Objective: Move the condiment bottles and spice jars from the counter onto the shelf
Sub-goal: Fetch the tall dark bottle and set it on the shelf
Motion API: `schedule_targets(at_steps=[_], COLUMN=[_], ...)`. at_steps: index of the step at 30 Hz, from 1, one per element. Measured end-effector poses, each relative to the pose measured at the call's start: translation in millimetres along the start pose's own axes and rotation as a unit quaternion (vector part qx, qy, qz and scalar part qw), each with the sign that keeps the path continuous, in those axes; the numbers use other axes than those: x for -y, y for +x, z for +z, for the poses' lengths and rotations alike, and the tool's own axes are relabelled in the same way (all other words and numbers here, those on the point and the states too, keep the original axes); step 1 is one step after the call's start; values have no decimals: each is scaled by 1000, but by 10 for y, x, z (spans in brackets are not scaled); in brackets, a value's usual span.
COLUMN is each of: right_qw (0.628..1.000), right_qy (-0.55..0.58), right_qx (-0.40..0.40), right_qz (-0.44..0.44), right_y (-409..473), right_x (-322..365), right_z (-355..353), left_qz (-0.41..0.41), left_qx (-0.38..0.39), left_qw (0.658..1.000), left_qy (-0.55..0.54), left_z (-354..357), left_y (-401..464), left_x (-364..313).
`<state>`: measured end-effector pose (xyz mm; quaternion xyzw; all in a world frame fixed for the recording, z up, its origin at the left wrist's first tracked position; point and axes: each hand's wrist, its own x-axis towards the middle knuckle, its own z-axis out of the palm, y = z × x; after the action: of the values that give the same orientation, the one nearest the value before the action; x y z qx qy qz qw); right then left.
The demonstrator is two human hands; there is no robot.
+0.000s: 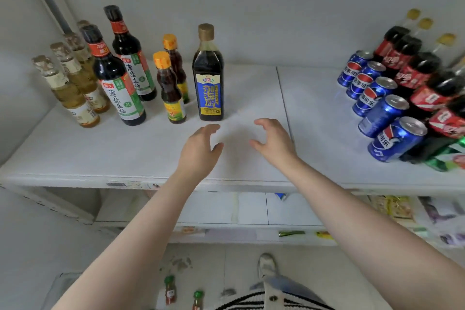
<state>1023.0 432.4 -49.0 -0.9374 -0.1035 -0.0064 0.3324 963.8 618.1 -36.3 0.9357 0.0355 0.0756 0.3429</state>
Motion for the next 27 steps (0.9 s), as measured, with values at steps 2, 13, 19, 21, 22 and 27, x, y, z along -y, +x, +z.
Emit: schedule_targets(at_steps=[2,13,19,21,22,27], right_qw=[999,962,927,916,911,884], right_qy=[-20,-117,-141,-140,-136,-126], right_qx=[-28,-102,-133,-140,-146,-163], right_qz=[13,224,321,348,360,420], right_y=[-301,-2230,-3407,-3834,-4051,-5252], right_x=[-126,-1160,-1475,-1546,-1574,-1681], right_z=[-155,-887,-1114,-1169,-1197,-1355], left_qz=[57,281,366,384,392,433], left_qx=[25,200,275,298,308,354], left_qw=[998,937,886,871,864,823], left_qy=[19,45,68,66,67,95], left_z=[137,1321,1876,2046,2119,2381], left_y=[-81,-906,-1641,-1975,-2157,-3230], left_x=[-157,-1298,-1827,-1974,-2044,-2397])
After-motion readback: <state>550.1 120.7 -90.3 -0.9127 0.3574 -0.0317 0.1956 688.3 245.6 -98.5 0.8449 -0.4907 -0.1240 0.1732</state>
